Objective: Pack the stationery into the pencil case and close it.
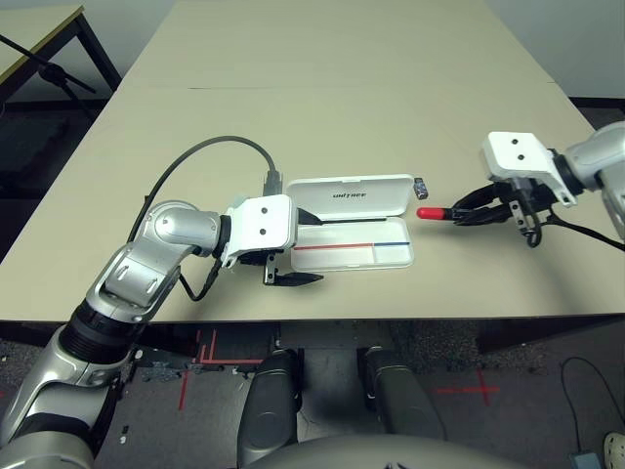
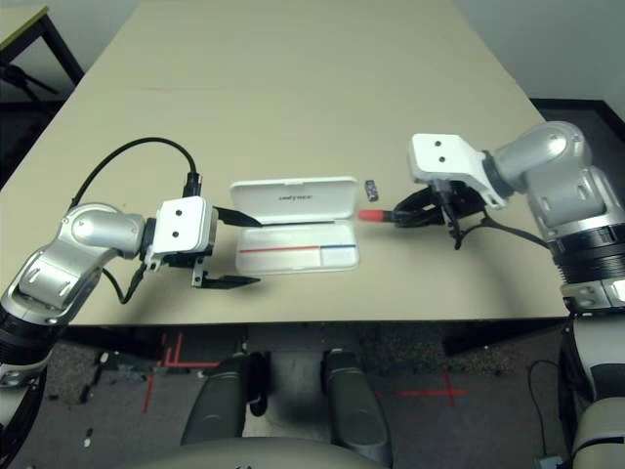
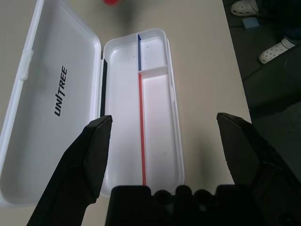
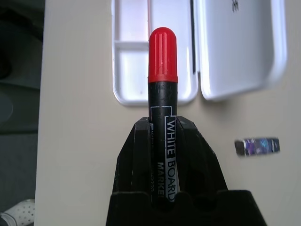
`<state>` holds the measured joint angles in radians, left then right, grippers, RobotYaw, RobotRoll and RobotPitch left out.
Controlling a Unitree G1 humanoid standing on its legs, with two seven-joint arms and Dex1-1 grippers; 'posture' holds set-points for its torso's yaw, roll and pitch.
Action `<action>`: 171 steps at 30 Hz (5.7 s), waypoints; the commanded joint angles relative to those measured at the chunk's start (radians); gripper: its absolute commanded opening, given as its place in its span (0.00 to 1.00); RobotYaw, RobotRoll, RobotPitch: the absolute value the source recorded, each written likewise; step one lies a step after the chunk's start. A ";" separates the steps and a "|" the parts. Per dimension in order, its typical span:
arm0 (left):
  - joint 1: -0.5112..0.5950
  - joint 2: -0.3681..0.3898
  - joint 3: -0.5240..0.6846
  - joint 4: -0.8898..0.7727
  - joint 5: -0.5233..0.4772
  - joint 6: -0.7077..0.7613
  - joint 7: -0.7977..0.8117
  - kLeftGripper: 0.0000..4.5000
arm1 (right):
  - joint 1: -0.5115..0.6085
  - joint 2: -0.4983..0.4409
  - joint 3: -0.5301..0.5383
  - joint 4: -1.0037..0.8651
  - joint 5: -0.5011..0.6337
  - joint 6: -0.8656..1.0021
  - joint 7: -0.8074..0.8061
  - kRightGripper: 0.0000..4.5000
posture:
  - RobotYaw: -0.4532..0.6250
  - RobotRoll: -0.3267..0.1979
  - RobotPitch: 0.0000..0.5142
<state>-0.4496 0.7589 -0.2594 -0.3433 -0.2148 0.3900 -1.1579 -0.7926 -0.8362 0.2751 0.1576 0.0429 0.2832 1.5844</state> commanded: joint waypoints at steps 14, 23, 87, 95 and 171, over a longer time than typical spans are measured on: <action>0.044 0.008 -0.013 -0.039 0.017 0.024 0.032 1.00 | -0.024 0.192 0.151 -0.106 -0.056 0.131 -0.139 0.11 | 0.54 0.62 0.29; 0.052 0.006 -0.015 -0.053 0.018 0.037 0.048 1.00 | -0.038 0.262 0.189 -0.074 -0.099 0.114 -0.220 0.11 | 0.55 0.62 0.29; -0.103 0.119 0.026 0.035 0.109 0.611 0.230 1.00 | 0.340 -0.157 -0.269 -0.353 0.490 0.338 -0.164 1.00 | 0.49 0.62 0.30; -0.231 0.098 -0.043 0.207 0.177 0.850 0.387 1.00 | 0.345 -0.151 -0.250 -0.348 0.478 0.315 -0.175 1.00 | 0.48 0.62 0.29; -0.261 0.005 -0.286 0.041 0.040 0.419 0.021 0.24 | 0.301 -0.110 -0.161 -0.235 0.326 0.179 -0.167 1.00 | 0.48 0.62 0.30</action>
<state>-0.6967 0.7761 -0.5050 -0.3282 -0.2045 0.8313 -1.1349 -0.4973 -0.9354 0.1065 -0.0735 0.3777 0.4660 1.4127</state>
